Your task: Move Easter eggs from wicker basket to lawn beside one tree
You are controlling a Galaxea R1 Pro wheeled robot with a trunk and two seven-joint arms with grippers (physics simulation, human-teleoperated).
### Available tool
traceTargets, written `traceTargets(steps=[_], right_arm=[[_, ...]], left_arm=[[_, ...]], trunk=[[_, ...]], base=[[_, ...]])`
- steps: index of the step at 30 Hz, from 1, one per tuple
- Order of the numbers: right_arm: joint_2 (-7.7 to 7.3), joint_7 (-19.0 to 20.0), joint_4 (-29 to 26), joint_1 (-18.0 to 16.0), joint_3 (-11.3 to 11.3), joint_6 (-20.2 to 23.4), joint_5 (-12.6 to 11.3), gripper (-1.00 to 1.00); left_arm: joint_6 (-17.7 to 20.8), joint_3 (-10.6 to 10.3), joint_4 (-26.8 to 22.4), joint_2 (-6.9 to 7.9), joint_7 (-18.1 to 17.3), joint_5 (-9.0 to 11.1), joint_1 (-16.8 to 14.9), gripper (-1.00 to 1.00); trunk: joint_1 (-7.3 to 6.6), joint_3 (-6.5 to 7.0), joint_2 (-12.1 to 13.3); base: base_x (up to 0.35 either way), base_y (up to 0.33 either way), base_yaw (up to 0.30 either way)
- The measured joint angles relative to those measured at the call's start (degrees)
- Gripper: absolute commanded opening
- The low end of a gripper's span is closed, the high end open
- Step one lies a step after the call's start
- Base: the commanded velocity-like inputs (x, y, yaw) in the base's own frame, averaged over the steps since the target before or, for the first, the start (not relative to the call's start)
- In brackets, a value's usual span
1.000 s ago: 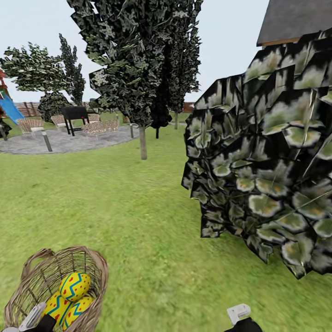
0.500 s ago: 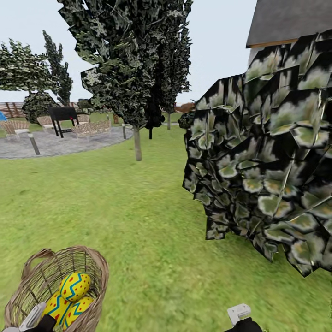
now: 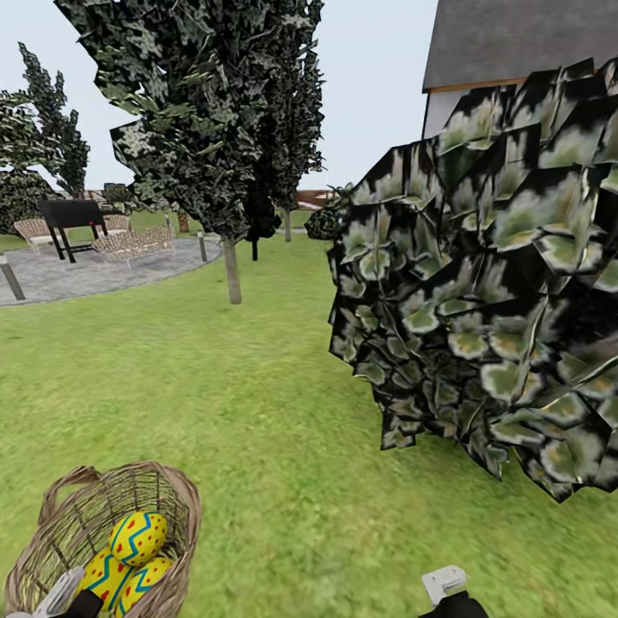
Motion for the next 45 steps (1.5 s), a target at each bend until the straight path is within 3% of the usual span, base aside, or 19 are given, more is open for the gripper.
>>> traceTargets(steps=[27,32,34,36,45], right_arm=[[-0.09,0.0,0.1,0.0,-0.1,0.0,0.0,1.0],[-0.07,0.0,0.1,0.0,-0.1,0.0,0.0,1.0],[-0.02,0.0,0.1,0.0,0.0,0.0,0.0,1.0],[-0.03,0.0,0.1,0.0,0.0,0.0,0.0,1.0],[0.0,0.0,0.2,0.0,0.1,0.0,0.0,1.0]], left_arm=[[0.0,0.1,0.0,0.19,0.0,0.2,0.0,-1.0],[0.2,0.1,-0.1,0.93,-1.2,-0.2,0.0,-1.0],[0.0,0.1,-0.2,1.04,-2.3,0.9,0.0,-1.0],[0.3,0.1,-0.5,1.15,-2.5,-0.2,0.0,-1.0],[0.3,0.1,-0.6,1.89,-2.5,0.1,0.0,-1.0]], trunk=[[0.01,0.0,0.0],[0.01,0.0,0.0],[0.01,0.01,0.0],[0.01,0.0,0.0],[0.01,0.0,0.0]], base=[[0.231,0.269,0.0],[0.201,0.293,0.0],[0.201,0.293,0.0],[0.201,0.293,0.0],[0.205,0.293,0.0]])
